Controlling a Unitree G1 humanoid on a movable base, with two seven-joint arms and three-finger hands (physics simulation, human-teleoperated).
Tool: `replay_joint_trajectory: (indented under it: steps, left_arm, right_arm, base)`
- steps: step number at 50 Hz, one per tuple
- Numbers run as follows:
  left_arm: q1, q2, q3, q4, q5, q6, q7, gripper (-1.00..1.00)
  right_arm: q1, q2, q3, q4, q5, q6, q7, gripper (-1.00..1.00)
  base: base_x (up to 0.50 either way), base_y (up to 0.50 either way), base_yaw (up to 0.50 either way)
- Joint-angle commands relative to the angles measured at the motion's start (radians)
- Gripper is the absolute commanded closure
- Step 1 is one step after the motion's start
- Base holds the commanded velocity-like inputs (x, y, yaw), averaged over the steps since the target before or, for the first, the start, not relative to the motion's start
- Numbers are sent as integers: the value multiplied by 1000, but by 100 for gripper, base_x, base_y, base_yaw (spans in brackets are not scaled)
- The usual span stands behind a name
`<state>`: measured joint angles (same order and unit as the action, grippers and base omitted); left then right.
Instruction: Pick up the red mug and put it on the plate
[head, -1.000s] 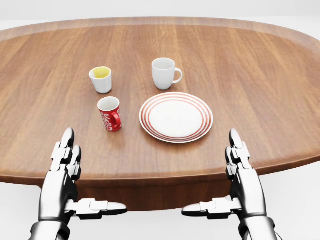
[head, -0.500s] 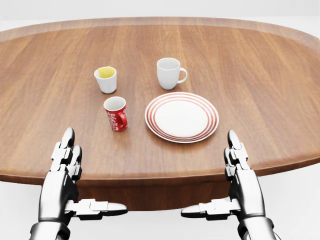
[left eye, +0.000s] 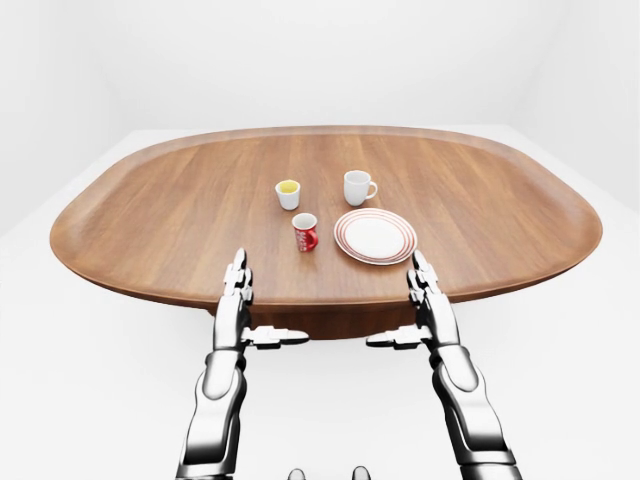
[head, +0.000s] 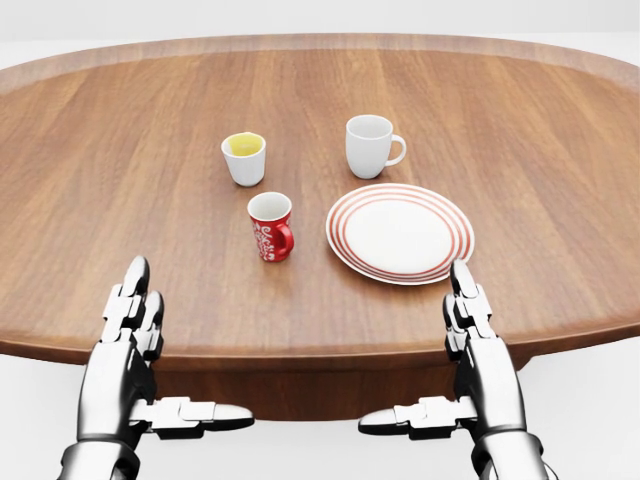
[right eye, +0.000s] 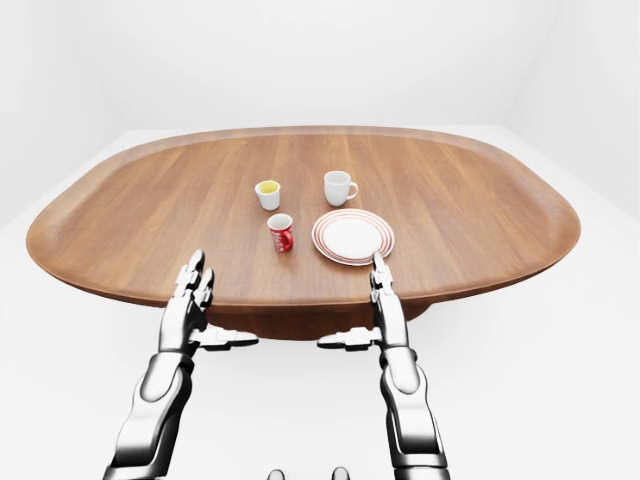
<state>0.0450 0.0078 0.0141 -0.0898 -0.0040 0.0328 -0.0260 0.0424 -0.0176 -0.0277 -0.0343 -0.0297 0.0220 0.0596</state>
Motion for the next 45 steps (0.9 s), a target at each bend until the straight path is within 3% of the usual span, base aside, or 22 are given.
replay_joint_trajectory:
  steps: [1,3,5,20,30,45]
  left_arm:
    - [-43,2,2,31,-3,26,-2,-100]
    - [-70,6,6,28,-7,54,-5,-100]
    - [-93,10,12,18,-14,54,-8,-100]
    - [-311,67,68,38,-17,54,7,-100]
    - [-362,80,73,20,-2,54,21,-100]
    - [-366,79,69,34,4,54,29,-100]
  right_arm:
    - [-29,-3,-6,3,15,23,4,-100]
    - [-46,-6,-8,1,16,44,2,-100]
    - [-70,-11,-13,8,14,65,-1,-100]
    - [-244,-68,-64,77,19,65,12,-100]
    - [-286,-83,-67,70,11,65,28,-100]
    - [-285,-85,-69,86,0,65,36,-100]
  base:
    - [0,0,0]
    - [0,0,0]
    - [0,0,0]
    - [0,0,0]
    - [0,0,0]
    - [0,0,0]
